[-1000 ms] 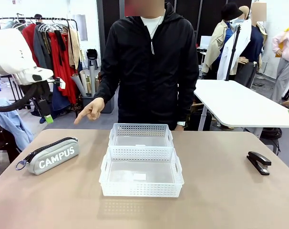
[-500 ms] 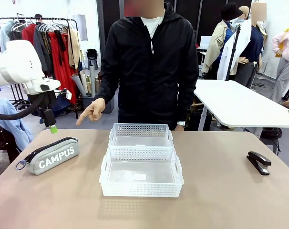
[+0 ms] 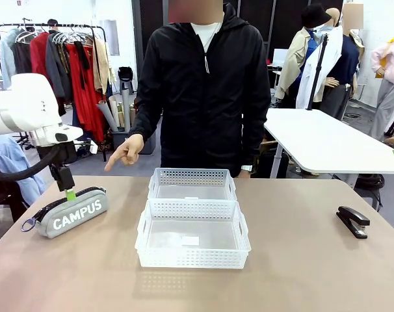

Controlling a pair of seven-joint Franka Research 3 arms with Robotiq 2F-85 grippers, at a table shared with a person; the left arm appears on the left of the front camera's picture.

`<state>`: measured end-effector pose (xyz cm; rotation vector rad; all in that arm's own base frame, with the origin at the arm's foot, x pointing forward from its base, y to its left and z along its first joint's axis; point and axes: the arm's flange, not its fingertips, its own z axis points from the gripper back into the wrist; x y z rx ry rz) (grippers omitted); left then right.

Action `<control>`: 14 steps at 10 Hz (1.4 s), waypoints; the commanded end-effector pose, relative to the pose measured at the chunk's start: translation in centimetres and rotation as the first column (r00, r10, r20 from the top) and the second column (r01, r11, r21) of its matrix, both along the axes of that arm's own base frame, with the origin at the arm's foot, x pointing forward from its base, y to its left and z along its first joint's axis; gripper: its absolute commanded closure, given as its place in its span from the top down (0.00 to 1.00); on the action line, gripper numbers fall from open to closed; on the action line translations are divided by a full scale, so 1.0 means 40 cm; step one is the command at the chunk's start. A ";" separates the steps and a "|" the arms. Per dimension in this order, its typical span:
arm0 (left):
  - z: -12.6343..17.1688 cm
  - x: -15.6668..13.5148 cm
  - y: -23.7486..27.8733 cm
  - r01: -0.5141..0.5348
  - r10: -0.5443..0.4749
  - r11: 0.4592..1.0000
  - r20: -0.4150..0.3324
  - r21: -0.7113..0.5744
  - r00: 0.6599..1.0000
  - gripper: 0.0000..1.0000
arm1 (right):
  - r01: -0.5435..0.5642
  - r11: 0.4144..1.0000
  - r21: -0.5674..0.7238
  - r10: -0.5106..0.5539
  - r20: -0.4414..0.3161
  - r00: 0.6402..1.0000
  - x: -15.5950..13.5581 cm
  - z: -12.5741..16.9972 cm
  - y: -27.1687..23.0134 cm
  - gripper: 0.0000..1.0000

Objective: Distribute items into two baskets.
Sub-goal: Pick up the Pencil pouch that the person points to.

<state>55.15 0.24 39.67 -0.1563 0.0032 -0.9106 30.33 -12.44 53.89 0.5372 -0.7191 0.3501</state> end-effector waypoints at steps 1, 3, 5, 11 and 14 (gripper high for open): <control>-0.014 -0.011 -0.004 -0.001 0.001 1.000 0.031 -0.005 1.000 1.00 | -0.013 1.000 0.014 0.012 0.015 1.000 0.001 0.004 0.001 1.00; -0.055 0.007 0.005 -0.012 0.010 1.000 0.079 0.029 0.997 1.00 | -0.013 1.000 0.014 0.012 0.015 1.000 0.001 0.004 0.001 1.00; -0.085 0.007 0.000 -0.006 0.005 1.000 0.056 0.016 0.998 1.00 | -0.013 1.000 0.014 0.012 0.015 1.000 0.001 0.004 0.001 1.00; -0.163 -0.006 -0.002 -0.006 0.006 1.000 0.057 0.002 0.998 1.00 | -0.013 1.000 0.014 0.012 0.015 1.000 0.001 0.004 0.001 1.00; -0.161 -0.010 -0.005 -0.005 0.004 1.000 0.057 0.020 0.998 1.00 | -0.013 1.000 0.014 0.012 0.015 1.000 0.001 0.004 0.001 1.00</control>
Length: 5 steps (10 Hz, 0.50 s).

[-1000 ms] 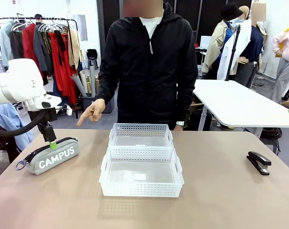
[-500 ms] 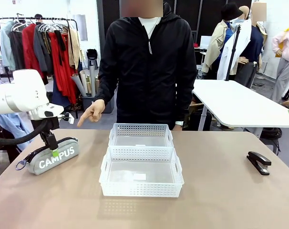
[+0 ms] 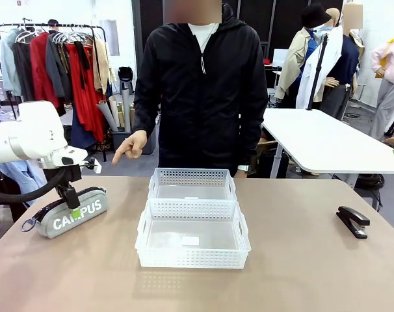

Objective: Distribute items into two baskets.
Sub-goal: Pick up the Pencil pouch that the person points to.

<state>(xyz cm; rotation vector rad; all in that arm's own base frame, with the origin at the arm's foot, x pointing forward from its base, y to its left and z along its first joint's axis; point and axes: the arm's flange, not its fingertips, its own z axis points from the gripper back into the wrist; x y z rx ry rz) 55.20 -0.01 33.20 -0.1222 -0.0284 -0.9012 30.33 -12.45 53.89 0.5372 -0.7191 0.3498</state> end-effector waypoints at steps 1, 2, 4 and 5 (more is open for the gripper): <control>0.001 -0.014 -0.001 0.020 -0.020 1.000 0.013 -0.003 1.000 0.89 | -0.013 1.000 0.014 0.013 0.015 1.000 0.001 0.004 0.001 1.00; 0.001 -0.015 -0.002 0.020 -0.020 1.000 0.005 -0.007 1.000 0.70 | -0.013 1.000 0.014 0.013 0.015 1.000 0.001 0.004 0.001 1.00; 0.002 -0.017 -0.003 0.022 -0.022 1.000 -0.006 -0.004 1.000 0.30 | -0.013 1.000 0.014 0.013 0.015 1.000 0.001 0.004 0.001 1.00; 0.003 -0.017 -0.004 0.023 -0.023 1.000 -0.007 -0.001 1.000 0.10 | -0.013 1.000 0.014 0.013 0.015 1.000 0.001 0.004 0.001 1.00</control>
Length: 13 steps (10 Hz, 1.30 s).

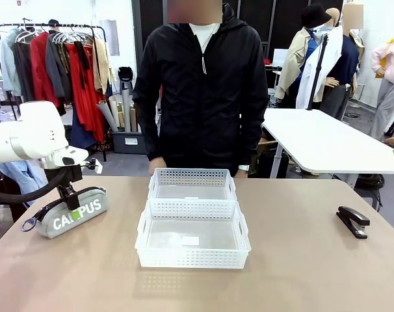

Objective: Distribute items into two baskets.
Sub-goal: Pick up the Pencil pouch that the person points to.

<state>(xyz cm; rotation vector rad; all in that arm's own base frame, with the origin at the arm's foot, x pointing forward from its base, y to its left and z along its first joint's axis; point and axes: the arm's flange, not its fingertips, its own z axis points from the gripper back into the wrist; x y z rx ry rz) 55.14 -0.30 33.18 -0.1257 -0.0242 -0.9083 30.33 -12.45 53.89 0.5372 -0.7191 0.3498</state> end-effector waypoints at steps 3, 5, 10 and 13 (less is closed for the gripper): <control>0.003 -0.018 0.002 0.018 -0.018 1.000 -0.014 0.004 1.000 0.00 | -0.013 1.000 0.014 0.013 0.015 1.000 0.001 0.004 0.001 1.00; 0.003 -0.018 0.000 0.030 -0.030 1.000 -0.016 0.008 0.999 0.00 | -0.013 1.000 0.014 0.013 0.015 1.000 0.001 0.004 0.001 1.00; 0.006 -0.015 0.001 0.030 -0.030 1.000 -0.021 0.002 0.999 0.00 | -0.013 1.000 0.014 0.013 0.015 1.000 0.001 0.004 0.001 1.00; 0.033 -0.015 0.004 0.018 -0.018 1.000 -0.015 -0.022 1.000 0.00 | -0.013 1.000 0.014 0.013 0.015 1.000 0.001 0.004 0.001 1.00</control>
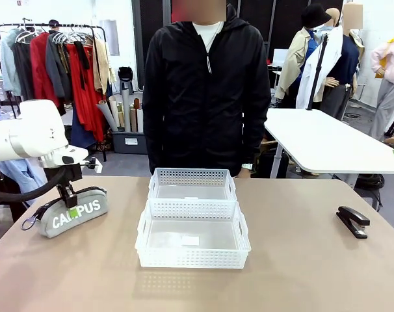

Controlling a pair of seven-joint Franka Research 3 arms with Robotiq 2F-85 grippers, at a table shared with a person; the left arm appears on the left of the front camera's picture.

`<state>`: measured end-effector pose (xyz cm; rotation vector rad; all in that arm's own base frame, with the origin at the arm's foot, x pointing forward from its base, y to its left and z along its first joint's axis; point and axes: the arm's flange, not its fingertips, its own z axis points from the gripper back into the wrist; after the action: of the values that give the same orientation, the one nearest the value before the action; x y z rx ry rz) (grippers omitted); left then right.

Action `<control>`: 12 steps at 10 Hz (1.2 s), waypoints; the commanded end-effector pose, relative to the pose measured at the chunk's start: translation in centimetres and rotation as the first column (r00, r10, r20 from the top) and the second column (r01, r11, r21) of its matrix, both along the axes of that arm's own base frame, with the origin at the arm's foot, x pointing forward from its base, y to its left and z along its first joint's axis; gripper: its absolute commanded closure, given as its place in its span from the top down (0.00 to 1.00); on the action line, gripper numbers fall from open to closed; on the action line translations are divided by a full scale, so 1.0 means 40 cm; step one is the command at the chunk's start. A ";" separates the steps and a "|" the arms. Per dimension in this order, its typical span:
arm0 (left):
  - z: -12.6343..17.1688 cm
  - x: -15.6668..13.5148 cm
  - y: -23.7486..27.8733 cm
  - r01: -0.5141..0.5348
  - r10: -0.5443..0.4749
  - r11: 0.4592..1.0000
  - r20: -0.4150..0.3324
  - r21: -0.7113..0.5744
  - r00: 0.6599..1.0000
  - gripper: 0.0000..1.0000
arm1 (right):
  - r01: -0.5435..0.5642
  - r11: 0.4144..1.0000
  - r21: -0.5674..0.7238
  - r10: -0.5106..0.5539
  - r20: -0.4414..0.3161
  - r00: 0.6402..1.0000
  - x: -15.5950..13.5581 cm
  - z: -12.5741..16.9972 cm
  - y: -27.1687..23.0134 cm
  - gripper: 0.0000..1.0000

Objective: Distribute items into two baskets.
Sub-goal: Pick up the Pencil pouch that the person points to.

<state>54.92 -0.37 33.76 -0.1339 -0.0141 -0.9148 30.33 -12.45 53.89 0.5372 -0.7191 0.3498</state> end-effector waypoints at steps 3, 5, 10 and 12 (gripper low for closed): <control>0.068 -0.021 0.010 0.014 -0.014 1.000 -0.011 -0.021 1.000 0.00 | -0.013 1.000 0.014 0.013 0.015 1.000 0.001 0.004 0.001 1.00; 0.181 -0.051 0.016 0.023 -0.023 1.000 0.002 -0.009 1.000 0.00 | -0.013 1.000 0.014 0.013 0.015 1.000 0.001 0.004 0.001 1.00; 0.431 -0.174 0.012 0.157 -0.155 0.986 0.043 -0.050 0.987 0.00 | -0.013 1.000 0.014 0.013 0.015 1.000 0.001 0.004 0.001 1.00; 0.469 -0.217 0.001 0.227 -0.223 0.973 0.074 -0.051 0.972 0.00 | -0.013 1.000 0.014 0.013 0.015 1.000 0.001 0.004 0.001 1.00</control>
<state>47.19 -0.70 52.94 -0.1481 -0.0737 -1.0979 30.33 -12.46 53.87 0.5370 -0.7186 0.3493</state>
